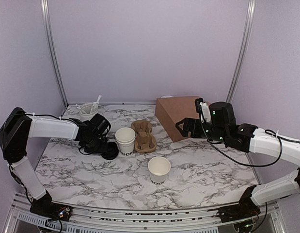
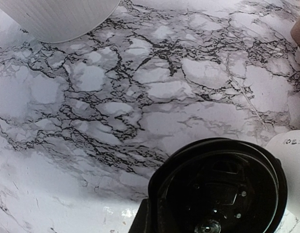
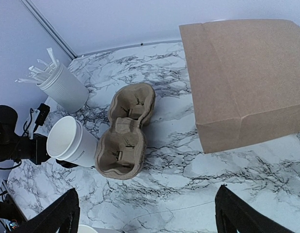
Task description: Pack the takeout coffee
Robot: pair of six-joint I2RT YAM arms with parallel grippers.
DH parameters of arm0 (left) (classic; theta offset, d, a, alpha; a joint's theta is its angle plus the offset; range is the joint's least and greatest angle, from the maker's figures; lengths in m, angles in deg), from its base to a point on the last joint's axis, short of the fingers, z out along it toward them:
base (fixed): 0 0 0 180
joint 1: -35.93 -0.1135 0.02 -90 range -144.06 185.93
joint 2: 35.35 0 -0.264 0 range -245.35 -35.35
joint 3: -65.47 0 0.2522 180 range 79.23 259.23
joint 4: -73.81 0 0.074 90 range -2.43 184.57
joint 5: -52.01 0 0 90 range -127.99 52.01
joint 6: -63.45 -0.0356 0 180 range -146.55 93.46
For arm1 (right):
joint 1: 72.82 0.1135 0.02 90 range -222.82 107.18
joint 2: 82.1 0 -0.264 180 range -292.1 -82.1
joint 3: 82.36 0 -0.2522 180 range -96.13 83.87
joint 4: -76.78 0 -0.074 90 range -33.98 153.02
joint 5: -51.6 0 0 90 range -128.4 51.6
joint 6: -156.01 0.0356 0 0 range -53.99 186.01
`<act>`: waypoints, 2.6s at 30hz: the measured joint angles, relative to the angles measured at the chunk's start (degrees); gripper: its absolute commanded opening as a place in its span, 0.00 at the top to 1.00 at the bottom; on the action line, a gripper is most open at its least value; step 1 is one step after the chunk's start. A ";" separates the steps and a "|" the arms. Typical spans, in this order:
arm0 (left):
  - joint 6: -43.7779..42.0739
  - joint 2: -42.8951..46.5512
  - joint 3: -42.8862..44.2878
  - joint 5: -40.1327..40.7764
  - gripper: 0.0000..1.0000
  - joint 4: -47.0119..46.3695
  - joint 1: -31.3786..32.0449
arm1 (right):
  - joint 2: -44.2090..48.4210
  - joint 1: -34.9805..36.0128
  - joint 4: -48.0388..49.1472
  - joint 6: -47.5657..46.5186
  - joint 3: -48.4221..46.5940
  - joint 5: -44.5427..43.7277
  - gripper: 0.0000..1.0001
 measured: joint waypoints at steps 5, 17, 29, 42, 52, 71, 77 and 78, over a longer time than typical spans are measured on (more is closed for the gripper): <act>-0.31 1.01 0.00 0.42 0.98 0.96 0.00 | 0.00 0.00 0.00 0.00 0.00 0.00 0.06; -0.52 3.15 0.09 0.35 1.00 2.05 0.00 | -0.20 0.00 0.00 0.04 -0.02 1.03 0.06; 0.42 9.44 -4.02 -2.49 1.00 1.38 0.00 | -10.05 12.94 -1.05 -0.79 -9.62 1.60 0.11; 4.15 22.49 -18.14 -7.06 1.00 -2.16 0.17 | -30.51 25.24 -0.02 5.97 -22.29 1.70 0.18; 6.32 32.63 -20.68 -16.35 1.00 -5.55 1.11 | -29.38 26.01 0.52 3.91 -24.17 -2.51 0.13; 22.71 27.45 -8.17 -39.58 1.00 -26.67 5.64 | -6.60 18.75 20.17 -18.34 -5.44 12.02 0.05; 25.18 24.02 -1.20 -44.59 1.00 -29.35 7.30 | -0.76 18.82 31.98 -29.14 3.56 13.33 0.04; 25.42 23.74 -0.33 -45.16 1.00 -29.64 7.41 | -0.37 18.82 34.45 -30.80 4.59 13.53 0.03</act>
